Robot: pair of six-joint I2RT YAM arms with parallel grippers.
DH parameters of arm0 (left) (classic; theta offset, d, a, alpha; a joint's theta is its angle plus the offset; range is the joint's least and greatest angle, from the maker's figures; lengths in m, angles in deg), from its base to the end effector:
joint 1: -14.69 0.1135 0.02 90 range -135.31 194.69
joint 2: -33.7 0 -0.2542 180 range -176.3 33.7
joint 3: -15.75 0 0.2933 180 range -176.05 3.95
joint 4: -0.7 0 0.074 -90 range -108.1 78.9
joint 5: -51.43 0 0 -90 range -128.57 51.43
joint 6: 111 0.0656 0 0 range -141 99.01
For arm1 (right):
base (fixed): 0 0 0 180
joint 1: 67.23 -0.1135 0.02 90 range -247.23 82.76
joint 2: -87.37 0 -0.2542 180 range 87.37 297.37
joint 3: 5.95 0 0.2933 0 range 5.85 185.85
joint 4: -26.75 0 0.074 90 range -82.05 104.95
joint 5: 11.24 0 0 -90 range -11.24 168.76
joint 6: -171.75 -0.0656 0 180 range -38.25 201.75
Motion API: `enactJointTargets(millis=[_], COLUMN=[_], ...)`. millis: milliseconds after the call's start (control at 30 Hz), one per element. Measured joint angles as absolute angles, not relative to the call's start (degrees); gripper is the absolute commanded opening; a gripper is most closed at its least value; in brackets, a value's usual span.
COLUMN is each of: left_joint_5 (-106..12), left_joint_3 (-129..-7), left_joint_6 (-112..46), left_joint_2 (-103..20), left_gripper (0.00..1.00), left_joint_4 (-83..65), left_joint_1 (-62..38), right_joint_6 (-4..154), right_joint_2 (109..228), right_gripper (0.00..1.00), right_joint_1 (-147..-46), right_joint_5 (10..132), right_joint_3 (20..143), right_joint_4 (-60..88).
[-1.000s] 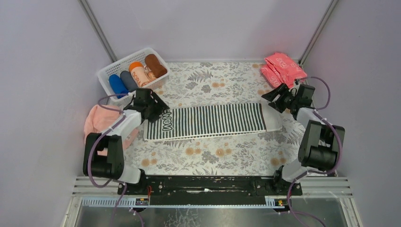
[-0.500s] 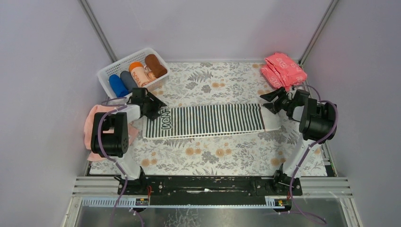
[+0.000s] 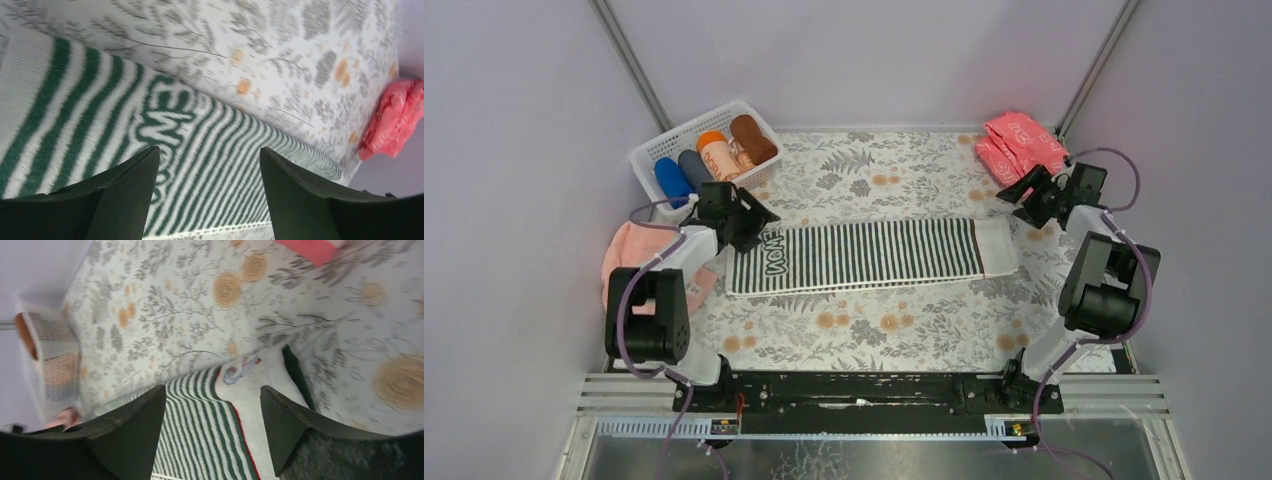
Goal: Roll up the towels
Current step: Fold the towel at the center of the board.
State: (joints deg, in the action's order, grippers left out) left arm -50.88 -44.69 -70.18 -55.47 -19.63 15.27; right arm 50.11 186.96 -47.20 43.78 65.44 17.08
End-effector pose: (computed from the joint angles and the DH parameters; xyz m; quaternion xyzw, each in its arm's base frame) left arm 0.3641 -0.0103 0.1224 -0.3579 0.8608 -0.2346 0.2756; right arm 0.4091 -0.1091 0.1471 0.2545 0.8287 0.3110 0.3896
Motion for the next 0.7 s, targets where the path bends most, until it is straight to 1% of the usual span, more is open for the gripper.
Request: enactJointTargets(millis=[133, 333, 467, 567, 700], left_joint_5=[-50.51, -49.5, -47.95, -46.1, -43.6], left_joint_3=[-48.54, -55.93, -59.75, -60.84, -60.56], left_joint_6=[-67.21, -59.47, -53.27, -49.07, -45.11], left_joint_2=[-49.76, -43.27, -39.62, -37.37, -35.82], left_gripper=[0.76, 0.8, 0.86, 0.87, 0.87], left_joint_4=[-25.6, -35.35, -40.84, -43.35, -45.16], left_joint_1=[12.67, 11.77, 11.79, 11.79, 11.79], right_joint_6=[56.47, 63.81, 67.48, 69.6, 71.35], right_joint_2=[183.82, 185.54, 189.48, 192.21, 194.61], right_gripper=[0.73, 0.69, 0.65, 0.63, 0.62], right_joint_1=[-47.62, -50.94, -54.0, -55.57, -56.38], right_joint_5=[52.13, 64.89, 69.44, 72.3, 74.29], right_joint_3=[69.4, 72.63, 74.43, 75.19, 75.3], right_joint_4=[5.32, -9.17, -13.69, -15.7, -16.86])
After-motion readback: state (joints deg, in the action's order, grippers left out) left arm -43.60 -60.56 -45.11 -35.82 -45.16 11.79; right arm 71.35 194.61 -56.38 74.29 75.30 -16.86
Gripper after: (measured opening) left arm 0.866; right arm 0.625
